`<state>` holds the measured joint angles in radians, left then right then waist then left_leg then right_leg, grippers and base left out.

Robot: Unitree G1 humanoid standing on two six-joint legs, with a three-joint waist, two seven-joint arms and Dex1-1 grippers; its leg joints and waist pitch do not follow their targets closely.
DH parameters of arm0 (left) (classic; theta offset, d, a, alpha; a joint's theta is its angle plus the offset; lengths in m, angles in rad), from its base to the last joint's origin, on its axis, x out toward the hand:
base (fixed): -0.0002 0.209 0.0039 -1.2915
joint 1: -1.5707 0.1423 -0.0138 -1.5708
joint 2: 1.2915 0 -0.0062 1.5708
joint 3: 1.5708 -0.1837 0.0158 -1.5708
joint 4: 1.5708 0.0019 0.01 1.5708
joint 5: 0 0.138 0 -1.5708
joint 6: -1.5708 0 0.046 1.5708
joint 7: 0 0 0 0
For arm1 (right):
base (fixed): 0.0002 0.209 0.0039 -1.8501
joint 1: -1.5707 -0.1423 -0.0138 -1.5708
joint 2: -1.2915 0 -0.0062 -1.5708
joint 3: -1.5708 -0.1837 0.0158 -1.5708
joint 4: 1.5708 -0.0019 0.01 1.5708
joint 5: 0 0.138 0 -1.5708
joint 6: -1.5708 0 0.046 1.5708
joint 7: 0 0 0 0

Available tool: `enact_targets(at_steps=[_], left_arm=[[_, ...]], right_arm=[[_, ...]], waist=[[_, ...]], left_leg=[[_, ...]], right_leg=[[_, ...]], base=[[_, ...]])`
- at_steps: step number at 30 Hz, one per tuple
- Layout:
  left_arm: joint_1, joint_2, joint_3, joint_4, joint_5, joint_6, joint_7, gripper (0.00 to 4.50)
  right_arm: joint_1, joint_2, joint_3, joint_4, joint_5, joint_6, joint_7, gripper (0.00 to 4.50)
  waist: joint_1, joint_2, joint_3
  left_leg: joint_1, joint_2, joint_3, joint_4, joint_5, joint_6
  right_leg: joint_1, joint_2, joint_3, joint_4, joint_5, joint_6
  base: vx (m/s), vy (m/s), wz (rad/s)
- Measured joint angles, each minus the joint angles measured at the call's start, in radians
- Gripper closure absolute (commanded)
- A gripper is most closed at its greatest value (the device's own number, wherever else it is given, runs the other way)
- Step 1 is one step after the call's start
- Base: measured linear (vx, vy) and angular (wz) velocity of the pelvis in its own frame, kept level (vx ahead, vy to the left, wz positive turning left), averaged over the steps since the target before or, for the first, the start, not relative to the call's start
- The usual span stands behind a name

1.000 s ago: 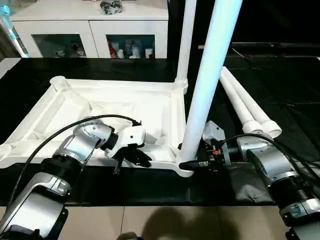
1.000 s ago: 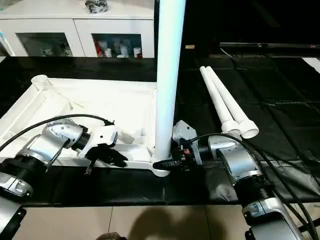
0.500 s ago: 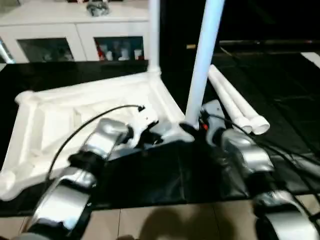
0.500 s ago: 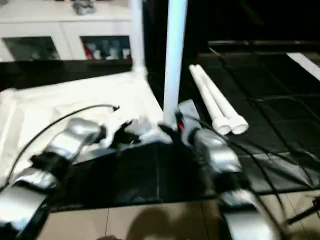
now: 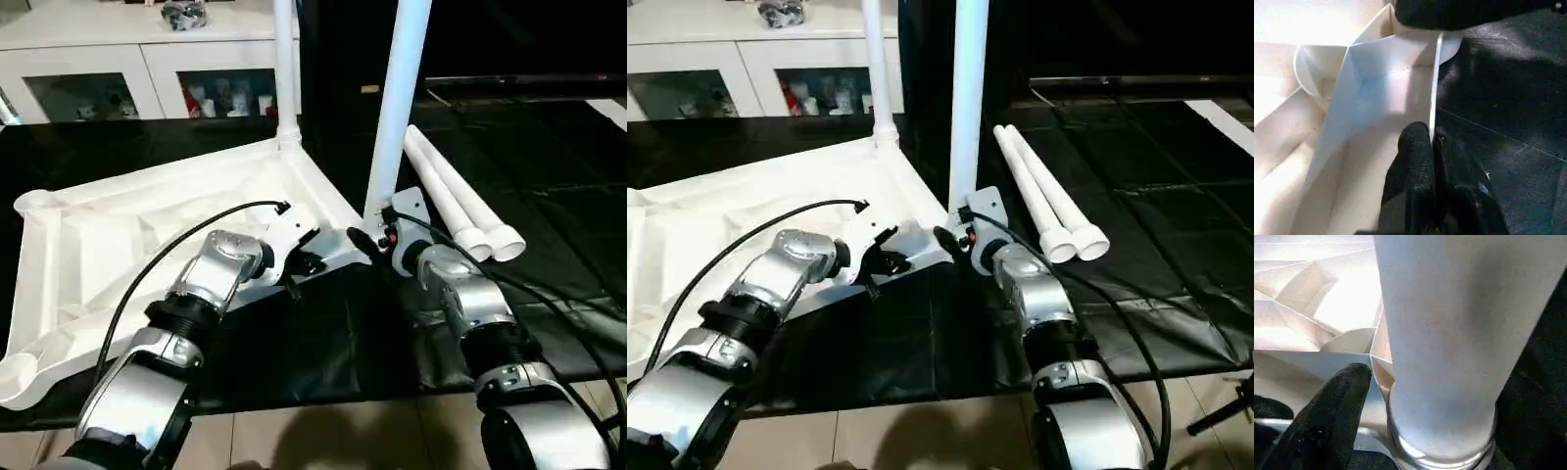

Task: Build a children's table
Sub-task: Rotate leg to tighten

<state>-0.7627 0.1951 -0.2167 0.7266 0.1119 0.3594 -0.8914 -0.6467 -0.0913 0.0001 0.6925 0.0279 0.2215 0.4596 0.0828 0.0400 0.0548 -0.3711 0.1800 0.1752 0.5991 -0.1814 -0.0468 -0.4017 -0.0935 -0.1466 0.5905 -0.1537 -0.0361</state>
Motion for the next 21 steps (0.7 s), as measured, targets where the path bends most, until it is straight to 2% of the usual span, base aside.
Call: enact_targets(at_steps=[5, 13, 21], left_arm=[[0.007, 0.027, -0.009, -0.004, -0.001, -0.032, -0.046, 4.50], [0.033, 0.118, -0.039, -0.013, -0.012, -0.143, -0.223, 4.50], [0.046, 0.179, -0.080, -0.028, -0.031, -0.225, -0.391, 4.50]], right_arm=[[0.031, -0.008, 0.012, -0.036, 0.000, -0.016, 0.058, 0.02], [0.111, -0.147, 0.100, -0.153, 0.022, -0.035, 0.343, 0.02], [0.140, -0.265, 0.149, -0.227, 0.064, -0.035, 0.596, 0.02]], waist=[[-0.002, 0.000, 0.000], [0.010, 0.000, 0.000], [0.038, 0.000, 0.000]], left_leg=[[0.000, 0.000, 0.000, -0.001, 0.000, 0.000], [-0.002, 0.000, 0.000, -0.001, 0.000, 0.000], [-0.002, 0.001, 0.000, 0.001, 0.000, 0.000]], right_leg=[[-0.001, 0.000, 0.000, 0.000, 0.000, -0.002], [-0.001, 0.000, 0.000, 0.000, 0.000, -0.001], [-0.001, 0.000, -0.001, 0.001, -0.001, -0.001]], base=[[0.000, 0.000, 0.00], [0.000, 0.000, 0.00], [0.000, 0.000, 0.00]])
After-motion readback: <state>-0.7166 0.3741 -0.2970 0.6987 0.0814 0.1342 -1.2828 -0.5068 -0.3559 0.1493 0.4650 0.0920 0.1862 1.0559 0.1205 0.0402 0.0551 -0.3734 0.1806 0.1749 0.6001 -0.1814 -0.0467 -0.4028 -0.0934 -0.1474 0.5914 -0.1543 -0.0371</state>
